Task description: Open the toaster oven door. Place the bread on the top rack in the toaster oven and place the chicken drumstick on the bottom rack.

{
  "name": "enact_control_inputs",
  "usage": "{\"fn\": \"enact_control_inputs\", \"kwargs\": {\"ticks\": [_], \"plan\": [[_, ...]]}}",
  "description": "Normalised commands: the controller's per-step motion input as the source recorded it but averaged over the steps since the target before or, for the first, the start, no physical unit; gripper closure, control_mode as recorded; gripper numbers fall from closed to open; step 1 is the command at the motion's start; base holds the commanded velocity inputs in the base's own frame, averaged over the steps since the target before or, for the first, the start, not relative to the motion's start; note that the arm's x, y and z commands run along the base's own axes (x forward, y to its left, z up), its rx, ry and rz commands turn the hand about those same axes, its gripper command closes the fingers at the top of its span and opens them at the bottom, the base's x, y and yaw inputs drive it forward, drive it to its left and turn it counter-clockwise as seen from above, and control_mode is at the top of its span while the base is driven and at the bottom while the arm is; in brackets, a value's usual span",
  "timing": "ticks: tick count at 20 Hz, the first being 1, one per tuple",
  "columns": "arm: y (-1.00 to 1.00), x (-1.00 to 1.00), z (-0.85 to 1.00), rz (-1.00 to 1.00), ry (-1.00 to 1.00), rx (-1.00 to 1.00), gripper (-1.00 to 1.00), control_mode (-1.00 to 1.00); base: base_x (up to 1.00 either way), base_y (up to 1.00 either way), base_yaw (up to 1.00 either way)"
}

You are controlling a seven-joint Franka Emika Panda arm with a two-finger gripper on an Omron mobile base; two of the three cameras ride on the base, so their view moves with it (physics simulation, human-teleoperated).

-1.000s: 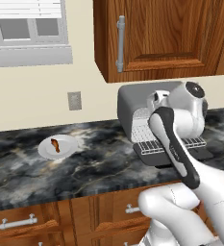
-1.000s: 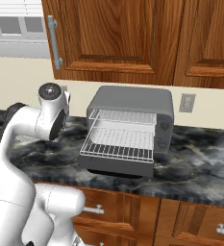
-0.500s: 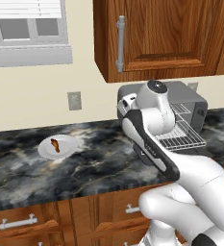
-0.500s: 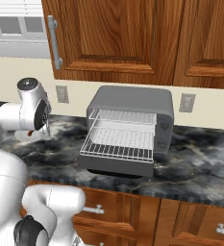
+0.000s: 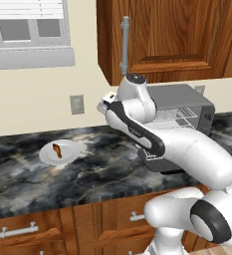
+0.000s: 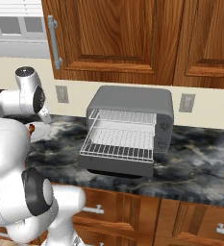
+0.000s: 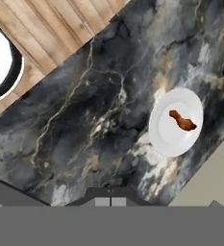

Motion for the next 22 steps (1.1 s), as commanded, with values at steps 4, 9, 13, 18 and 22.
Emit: {"fn": "enact_control_inputs", "kwargs": {"ticks": [4, 9, 13, 18, 22], "plan": [[0.43, 0.39, -0.08, 0.36, -0.14, -0.12, 1.0, -1.0, 0.0, 0.0, 0.0], [0.36, 0.31, -0.01, 0.4, -0.11, -0.08, 1.0, -1.0, 0.0, 0.0, 0.0], [0.35, 0.29, -0.08, 0.38, -0.01, -0.06, 1.0, -1.0, 0.0, 0.0, 0.0], [0.46, 0.19, -0.21, 0.31, -0.01, -0.09, 1.0, -1.0, 0.0, 0.0, 0.0], [0.49, 0.11, -0.18, 0.23, 0.0, -0.12, 1.0, -1.0, 0.0, 0.0, 0.0]]}}
